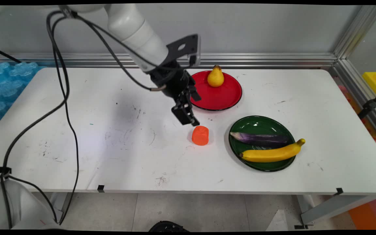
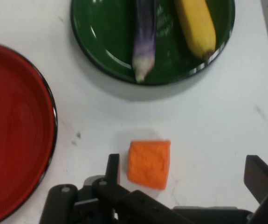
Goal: Pick up the eggplant from the green plate
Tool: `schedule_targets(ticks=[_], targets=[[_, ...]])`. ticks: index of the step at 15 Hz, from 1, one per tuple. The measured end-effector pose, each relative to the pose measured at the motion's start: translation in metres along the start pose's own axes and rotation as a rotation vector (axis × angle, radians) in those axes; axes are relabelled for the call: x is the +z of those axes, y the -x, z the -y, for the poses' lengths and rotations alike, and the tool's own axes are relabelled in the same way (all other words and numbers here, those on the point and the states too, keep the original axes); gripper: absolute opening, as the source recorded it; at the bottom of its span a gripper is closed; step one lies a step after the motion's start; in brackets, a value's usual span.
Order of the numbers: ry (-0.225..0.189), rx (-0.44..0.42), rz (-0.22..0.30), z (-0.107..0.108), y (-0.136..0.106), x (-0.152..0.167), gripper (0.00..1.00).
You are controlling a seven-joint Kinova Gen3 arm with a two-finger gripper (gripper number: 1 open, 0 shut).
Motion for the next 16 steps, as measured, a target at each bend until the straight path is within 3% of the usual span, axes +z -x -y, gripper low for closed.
schedule_targets(ticks=[7, 16], targets=[[-0.009, -0.012, -0.053, 0.004, -0.048, -0.003, 1.00], [-0.013, -0.016, -0.066, 0.027, -0.107, 0.081, 1.00]])
